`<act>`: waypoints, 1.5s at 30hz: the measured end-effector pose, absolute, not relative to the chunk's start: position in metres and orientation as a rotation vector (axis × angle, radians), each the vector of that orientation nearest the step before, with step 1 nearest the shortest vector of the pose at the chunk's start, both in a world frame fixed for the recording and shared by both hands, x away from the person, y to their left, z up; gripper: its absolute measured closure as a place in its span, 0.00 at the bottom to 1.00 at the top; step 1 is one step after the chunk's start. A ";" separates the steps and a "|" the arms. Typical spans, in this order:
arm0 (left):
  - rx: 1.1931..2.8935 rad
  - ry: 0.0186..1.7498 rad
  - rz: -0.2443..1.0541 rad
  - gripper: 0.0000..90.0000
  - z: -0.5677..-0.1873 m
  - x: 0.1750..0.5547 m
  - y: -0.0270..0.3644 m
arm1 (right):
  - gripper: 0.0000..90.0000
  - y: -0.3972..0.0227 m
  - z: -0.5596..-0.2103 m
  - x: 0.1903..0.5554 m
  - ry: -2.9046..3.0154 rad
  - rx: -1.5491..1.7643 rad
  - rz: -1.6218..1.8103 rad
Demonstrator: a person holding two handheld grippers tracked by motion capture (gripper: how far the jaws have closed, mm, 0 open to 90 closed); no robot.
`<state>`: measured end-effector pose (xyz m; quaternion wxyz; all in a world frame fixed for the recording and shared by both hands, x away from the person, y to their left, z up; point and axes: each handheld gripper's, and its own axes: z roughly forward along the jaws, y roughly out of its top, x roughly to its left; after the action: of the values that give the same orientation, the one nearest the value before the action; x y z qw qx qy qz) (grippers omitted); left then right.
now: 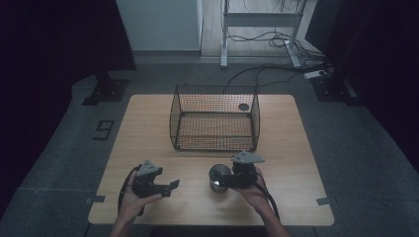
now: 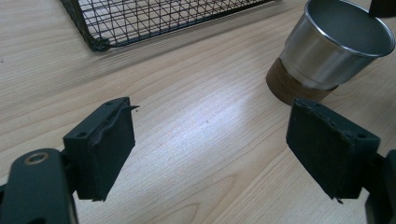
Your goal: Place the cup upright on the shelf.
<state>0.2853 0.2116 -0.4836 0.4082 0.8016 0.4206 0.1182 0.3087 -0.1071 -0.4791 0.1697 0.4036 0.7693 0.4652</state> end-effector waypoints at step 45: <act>2.026 1.055 0.295 0.17 -0.484 0.285 0.210 | 0.15 -0.086 -0.506 0.302 2.271 1.027 1.207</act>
<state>0.2853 0.2103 -0.4843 0.4071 0.8035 0.4183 0.1171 0.3021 -0.0860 -0.5064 0.1851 0.3644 0.8058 0.4285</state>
